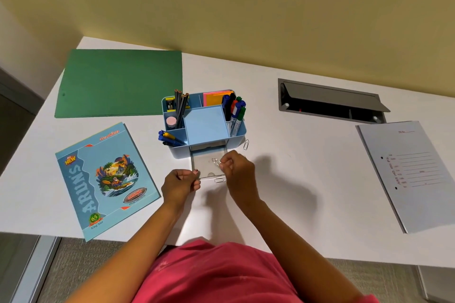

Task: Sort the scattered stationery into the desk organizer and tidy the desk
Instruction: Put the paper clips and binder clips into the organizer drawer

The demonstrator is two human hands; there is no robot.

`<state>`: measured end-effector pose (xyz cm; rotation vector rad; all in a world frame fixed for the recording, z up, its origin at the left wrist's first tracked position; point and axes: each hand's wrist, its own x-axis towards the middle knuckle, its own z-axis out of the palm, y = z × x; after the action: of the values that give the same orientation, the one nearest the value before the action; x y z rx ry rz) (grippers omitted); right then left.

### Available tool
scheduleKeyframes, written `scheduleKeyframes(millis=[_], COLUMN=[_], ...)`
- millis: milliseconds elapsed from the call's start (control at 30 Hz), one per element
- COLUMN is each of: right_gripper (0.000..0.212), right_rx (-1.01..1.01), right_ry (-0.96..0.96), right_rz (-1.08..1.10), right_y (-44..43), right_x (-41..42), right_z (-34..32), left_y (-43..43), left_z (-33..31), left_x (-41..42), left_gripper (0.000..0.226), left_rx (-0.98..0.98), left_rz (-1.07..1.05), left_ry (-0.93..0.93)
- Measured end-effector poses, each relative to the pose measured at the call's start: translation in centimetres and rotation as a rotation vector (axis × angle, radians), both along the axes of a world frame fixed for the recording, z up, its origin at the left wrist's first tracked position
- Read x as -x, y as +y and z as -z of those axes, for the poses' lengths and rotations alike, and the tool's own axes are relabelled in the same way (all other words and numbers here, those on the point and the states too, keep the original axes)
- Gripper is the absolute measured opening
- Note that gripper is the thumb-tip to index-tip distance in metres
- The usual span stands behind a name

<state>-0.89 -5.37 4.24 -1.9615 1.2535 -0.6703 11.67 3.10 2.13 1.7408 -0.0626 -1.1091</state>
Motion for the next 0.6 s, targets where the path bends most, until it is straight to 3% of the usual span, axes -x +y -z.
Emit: scheduleKeyframes(millis=[133,267,400,600], right_gripper=[0.007,0.021,0.02,0.017], right_rx=[0.012,0.157,0.032,-0.068], right_ry=[0.03,0.12,0.184,0.316], right_rz=[-0.028,-0.034,0.053,-0.027], right_y=[0.2,-0.2,-0.4,-0.2], right_x=[-0.8,1.1,4.6,6.2], right_z=[0.6,0.2,1.7,2.8], left_y=[0.1,0.2,0.3,0.4], left_z=[0.1,0.4,0.6,1.0], left_x=[0.0,0.0,-0.1,-0.2], left_gripper=[0.03,0.032,0.032,0.033], left_rx=[0.014,0.028,0.043,0.041], left_rz=[-0.003,-0.012,-0.007,0.003], left_ry=[0.001,0.022,0.032,0.033])
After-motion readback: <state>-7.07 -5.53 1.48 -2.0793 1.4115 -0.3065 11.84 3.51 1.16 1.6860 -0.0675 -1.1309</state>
